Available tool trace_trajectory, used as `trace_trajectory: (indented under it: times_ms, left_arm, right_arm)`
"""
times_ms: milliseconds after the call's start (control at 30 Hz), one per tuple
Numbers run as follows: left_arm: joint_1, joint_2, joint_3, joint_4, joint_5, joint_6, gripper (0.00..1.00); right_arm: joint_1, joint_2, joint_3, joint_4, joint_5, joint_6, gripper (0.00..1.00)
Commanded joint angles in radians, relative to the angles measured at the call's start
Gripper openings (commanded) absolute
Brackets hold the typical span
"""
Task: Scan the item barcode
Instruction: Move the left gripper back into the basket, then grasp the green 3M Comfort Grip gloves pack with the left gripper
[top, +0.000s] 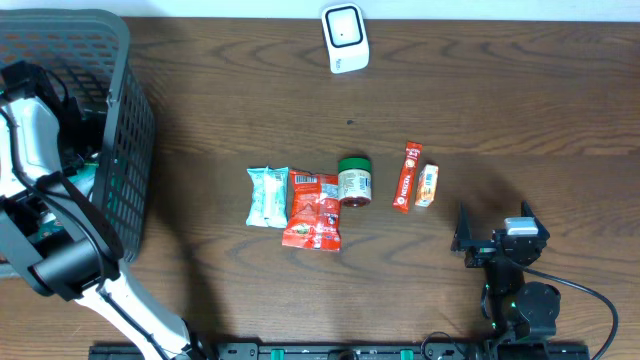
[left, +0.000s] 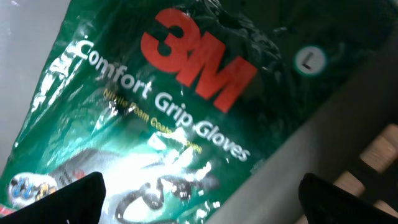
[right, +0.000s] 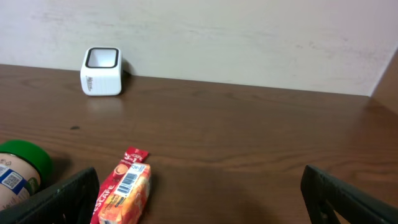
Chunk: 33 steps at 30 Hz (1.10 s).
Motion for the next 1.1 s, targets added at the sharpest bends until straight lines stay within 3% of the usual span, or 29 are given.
trace_trajectory:
  times_ms: [0,200,600,700,833,1067]
  left_arm:
    - [0.000,0.051,-0.028,0.013,-0.032,0.014,1.00]
    - [0.002,0.101,-0.035,0.033,-0.247,-0.109,1.00]
    - [0.014,0.123,-0.040,0.090,-0.287,-0.122,1.00]
    - [0.026,0.123,-0.039,0.098,-0.236,-0.120,1.00]
    - [0.032,0.119,-0.011,0.083,-0.026,-0.052,0.99]
    - [0.034,0.051,0.003,0.066,-0.023,-0.048,0.98]
  right_arm:
    - [0.000,-0.005,-0.001,-0.003,-0.001,-0.009,0.99]
    - [0.000,-0.005,-0.001,-0.003,-0.001,-0.009,0.99]
    - [0.000,-0.005,-0.001,-0.003,-0.001,-0.009,0.99]
    - [0.000,-0.005,-0.001,-0.003,-0.001,-0.009,0.99]
    - [0.000,-0.005,-0.001,-0.003,-0.001,-0.009,0.99]
    - [0.000,-0.005,-0.001,-0.003,-0.001,-0.009,0.99]
